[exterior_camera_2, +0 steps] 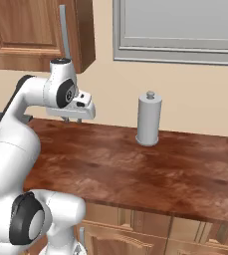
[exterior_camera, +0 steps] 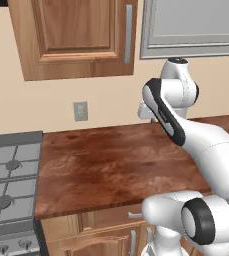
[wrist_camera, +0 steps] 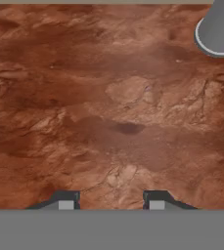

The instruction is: Take a straw from the drawer in front and place it inside the glass cup on the dining counter.

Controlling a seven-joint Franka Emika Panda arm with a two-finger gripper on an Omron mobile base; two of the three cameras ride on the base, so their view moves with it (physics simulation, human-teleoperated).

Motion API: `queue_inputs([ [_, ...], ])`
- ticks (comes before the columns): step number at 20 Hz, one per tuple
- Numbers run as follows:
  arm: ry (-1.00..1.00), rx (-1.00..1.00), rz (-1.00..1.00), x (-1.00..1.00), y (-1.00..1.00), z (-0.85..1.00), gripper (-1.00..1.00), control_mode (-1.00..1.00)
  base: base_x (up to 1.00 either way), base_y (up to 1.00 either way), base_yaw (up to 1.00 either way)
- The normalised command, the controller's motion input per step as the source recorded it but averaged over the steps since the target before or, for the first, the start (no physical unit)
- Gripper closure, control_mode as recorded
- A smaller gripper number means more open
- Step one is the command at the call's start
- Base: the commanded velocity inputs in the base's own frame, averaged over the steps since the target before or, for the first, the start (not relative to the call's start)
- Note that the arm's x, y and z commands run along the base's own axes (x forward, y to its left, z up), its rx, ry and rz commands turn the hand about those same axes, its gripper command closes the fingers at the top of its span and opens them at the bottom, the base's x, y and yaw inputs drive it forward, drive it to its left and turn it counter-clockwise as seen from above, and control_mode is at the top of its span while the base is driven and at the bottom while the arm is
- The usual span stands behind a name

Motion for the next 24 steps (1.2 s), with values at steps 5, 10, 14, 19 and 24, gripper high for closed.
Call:
queue_inputs([
  [5, 0.0, 0.0, 0.0, 0.0, 0.0, -0.01, -1.0, 1.0, -0.07, 0.0, 0.0],
  [10, 0.0, 0.0, 0.0, 0.0, 0.0, 0.0, -1.0, 1.0, -0.54, 0.01, -0.15],
  [14, 0.0, 0.0, 0.0, 0.0, 0.0, 0.0, -1.0, 1.0, -0.97, 0.05, -0.29],
  [19, 0.0, 0.0, 0.0, 0.0, 0.0, 0.0, -1.0, 1.0, -0.94, 0.44, -0.37],
  [24, 0.0, 0.0, 0.0, 0.0, 0.0, 0.0, -1.0, 1.0, -0.62, 0.83, -0.47],
])
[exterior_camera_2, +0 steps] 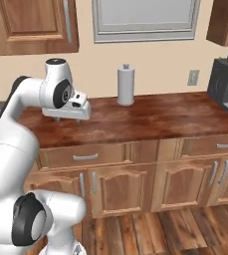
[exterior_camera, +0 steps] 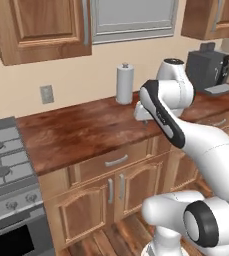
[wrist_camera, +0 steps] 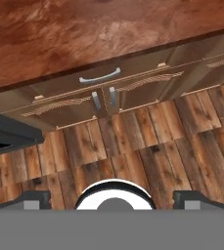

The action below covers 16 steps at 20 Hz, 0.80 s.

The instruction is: Take a straw from the drawer in front and place it inside the glass cup on the dining counter.

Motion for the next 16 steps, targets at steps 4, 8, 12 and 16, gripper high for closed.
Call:
queue_inputs([
  [4, 0.0, 0.0, 0.0, 0.0, 0.0, 0.0, -1.0, 1.0, -0.28, 0.96, -0.47],
  [8, 0.0, 0.0, 0.0, 0.0, 0.0, 0.0, -1.0, 1.0, -0.19, 0.81, -0.37],
  [12, 0.0, 0.0, 0.0, 0.0, 0.0, 0.0, -1.0, 1.0, -0.3, 0.5, -0.29],
  [16, 0.0, 0.0, 0.0, 0.0, 0.0, 0.0, -1.0, 1.0, -0.04, 0.49, -0.23],
])
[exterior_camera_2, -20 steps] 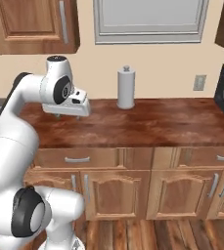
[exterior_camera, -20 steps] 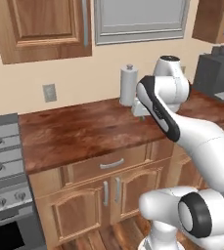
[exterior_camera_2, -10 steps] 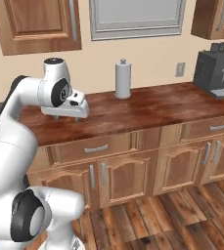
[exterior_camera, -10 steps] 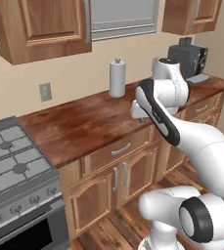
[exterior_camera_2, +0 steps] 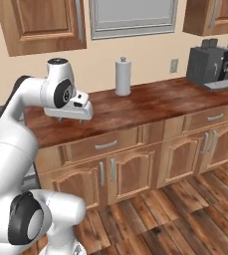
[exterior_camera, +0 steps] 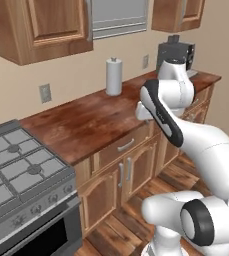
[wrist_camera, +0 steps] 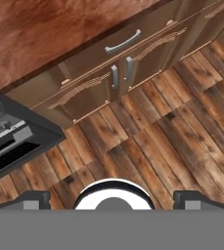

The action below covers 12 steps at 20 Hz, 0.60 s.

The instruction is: Take a straw from the drawer in front and place it inside the glass cup on the dining counter.

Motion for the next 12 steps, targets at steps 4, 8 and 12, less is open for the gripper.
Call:
queue_inputs([
  [4, 0.0, 0.0, 0.0, 0.0, 0.0, 0.0, -1.0, 1.0, 0.01, 0.57, -0.2],
  [8, 0.0, 0.0, 0.0, 0.0, 0.0, 0.0, -1.0, 1.0, 0.05, 0.64, -0.2],
  [12, 0.0, 0.0, 0.0, 0.0, 0.0, 0.0, -1.0, 1.0, 0.08, 0.52, -0.17],
])
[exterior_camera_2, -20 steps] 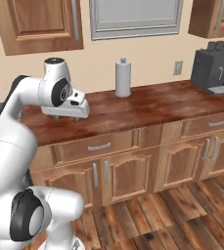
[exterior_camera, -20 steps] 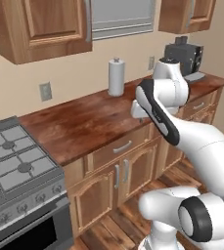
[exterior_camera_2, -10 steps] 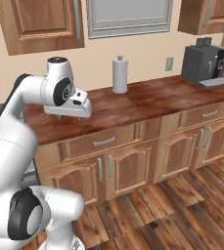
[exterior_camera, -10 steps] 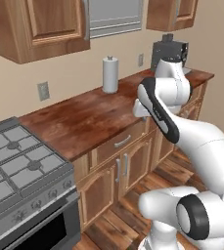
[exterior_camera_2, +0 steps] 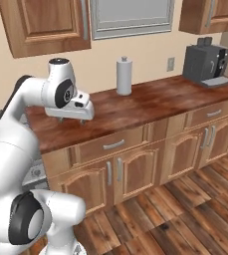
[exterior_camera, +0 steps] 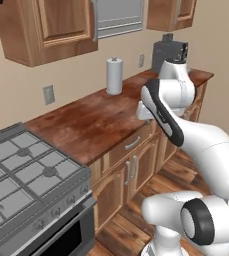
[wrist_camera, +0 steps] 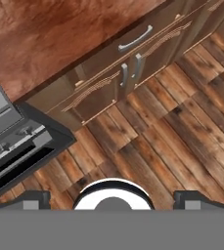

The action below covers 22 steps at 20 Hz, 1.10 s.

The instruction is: Take a straw from the drawer in front and place it inside the glass cup on the dining counter.

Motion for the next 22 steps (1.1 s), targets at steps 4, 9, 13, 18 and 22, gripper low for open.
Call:
queue_inputs([
  [4, 0.0, 0.0, 0.0, 0.0, 0.0, 0.0, -1.0, 1.0, 0.0, 0.2, -0.07],
  [9, -0.01, 0.1, 0.0, 0.0, -0.11, -0.35, -1.0, -1.0, 0.0, 0.0, 0.0],
  [13, 0.0, 0.24, -0.11, 0.0, -0.42, -0.83, -1.0, -1.0, 0.0, 0.0, 0.0],
  [18, 0.0, 0.41, -0.17, 0.0, -0.74, -1.0, -1.0, -1.0, 0.0, 0.0, 0.0],
  [22, 0.0, 0.53, -0.2, 0.32, -0.76, -0.95, -1.0, -1.0, 0.0, 0.0, 0.0],
])
